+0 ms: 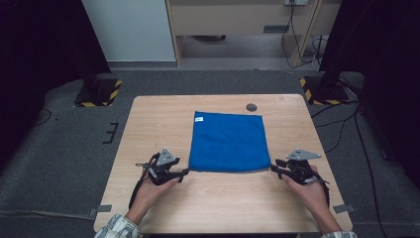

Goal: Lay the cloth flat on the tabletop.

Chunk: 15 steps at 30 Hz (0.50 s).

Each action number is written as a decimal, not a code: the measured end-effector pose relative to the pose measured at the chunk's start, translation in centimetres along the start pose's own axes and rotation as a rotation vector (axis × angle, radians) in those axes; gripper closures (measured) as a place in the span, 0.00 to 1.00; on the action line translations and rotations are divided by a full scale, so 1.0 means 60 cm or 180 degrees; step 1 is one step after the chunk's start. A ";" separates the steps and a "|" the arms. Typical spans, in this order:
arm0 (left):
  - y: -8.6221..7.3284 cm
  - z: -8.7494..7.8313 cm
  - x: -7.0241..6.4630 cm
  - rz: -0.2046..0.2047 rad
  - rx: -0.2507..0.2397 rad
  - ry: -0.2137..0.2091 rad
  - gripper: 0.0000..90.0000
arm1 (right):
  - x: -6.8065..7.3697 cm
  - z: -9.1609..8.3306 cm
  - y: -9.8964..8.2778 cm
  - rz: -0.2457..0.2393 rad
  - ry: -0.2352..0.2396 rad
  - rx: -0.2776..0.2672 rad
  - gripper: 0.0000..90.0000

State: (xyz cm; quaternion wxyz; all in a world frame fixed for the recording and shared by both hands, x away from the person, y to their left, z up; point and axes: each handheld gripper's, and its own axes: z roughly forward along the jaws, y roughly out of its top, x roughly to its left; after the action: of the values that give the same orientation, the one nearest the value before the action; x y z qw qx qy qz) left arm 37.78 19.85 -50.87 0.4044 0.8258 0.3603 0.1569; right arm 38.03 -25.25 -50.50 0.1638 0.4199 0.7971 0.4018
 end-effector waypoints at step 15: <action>0.001 0.034 -0.008 0.0155 0.0199 -0.0214 0.43 | -0.008 0.036 -0.005 -0.0033 0.0183 0.0308 0.67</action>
State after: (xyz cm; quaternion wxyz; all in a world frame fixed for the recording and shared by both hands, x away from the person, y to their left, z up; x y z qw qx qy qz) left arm 38.63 18.34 -52.08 0.3864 0.8514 0.3311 0.1275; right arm 39.44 -24.68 -52.14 0.1224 0.4115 0.8222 0.3738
